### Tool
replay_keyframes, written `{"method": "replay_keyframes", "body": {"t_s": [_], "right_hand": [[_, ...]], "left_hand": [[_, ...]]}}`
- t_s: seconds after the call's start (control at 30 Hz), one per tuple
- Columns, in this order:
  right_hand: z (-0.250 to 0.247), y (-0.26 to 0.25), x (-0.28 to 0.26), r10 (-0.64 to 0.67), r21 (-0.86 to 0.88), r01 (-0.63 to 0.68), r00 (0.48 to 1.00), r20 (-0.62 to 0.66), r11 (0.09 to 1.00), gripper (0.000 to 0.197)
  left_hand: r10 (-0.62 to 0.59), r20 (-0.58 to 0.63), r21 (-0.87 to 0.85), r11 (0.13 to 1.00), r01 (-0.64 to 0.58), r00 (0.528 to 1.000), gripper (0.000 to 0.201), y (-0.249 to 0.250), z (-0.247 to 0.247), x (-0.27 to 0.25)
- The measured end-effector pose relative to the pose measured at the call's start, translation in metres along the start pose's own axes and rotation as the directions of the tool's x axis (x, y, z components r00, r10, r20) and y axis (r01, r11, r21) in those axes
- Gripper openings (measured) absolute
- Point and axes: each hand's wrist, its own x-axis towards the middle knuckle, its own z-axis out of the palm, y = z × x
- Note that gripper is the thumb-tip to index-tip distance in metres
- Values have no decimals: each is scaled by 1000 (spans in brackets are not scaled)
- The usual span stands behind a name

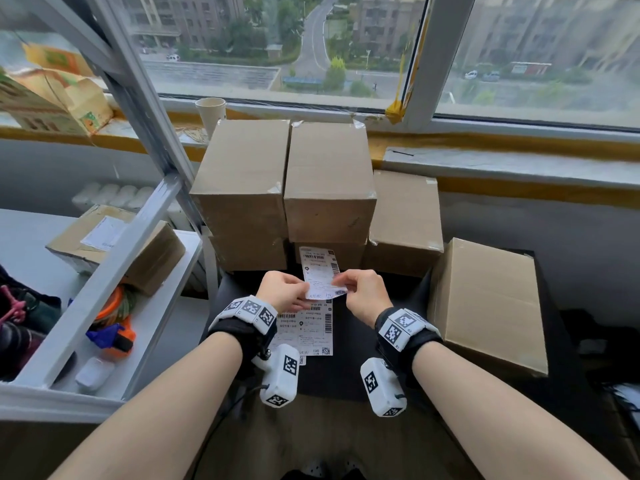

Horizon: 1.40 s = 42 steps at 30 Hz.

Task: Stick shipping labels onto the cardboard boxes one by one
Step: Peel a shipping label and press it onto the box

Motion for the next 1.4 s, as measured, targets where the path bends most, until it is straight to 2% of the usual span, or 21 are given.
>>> {"method": "replay_keyframes", "body": {"t_s": [0.07,0.23,0.33,0.43,0.67,0.77,1.1,1.27,1.4], "right_hand": [[-3,-2,-4,4,-1,-4,1000,26,1000,39],[-2,-8,-11,-17,155,4,997,81,988,16],[-2,-9,-14,-23,261,-5,994,104,965,20],[-4,-6,-14,-23,295,-13,993,119,955,22],[-10,0,-11,-12,279,-6,998,61,960,24],[-10,1,-11,-14,275,-1,998,53,961,20],[-15,-3,-15,5,324,-20,999,47,946,16],[-20,-4,-17,103,456,-121,993,64,882,15],[-17,2,-14,173,418,-142,984,-38,897,9]], "left_hand": [[7,1,-1,1000,-7,1000,16,1,4,-2],[25,15,-31,999,-24,1000,15,5,14,-5],[33,20,-57,998,-32,999,17,8,20,-6],[37,8,-95,995,-36,999,21,11,25,-8],[11,48,-134,991,-4,999,19,17,33,-12],[8,64,-141,990,1,998,19,19,36,-15],[24,50,-109,994,-19,998,14,19,42,-17],[81,87,-69,995,-75,993,12,17,40,-17],[98,44,1,995,-98,994,13,14,39,-15]]}}
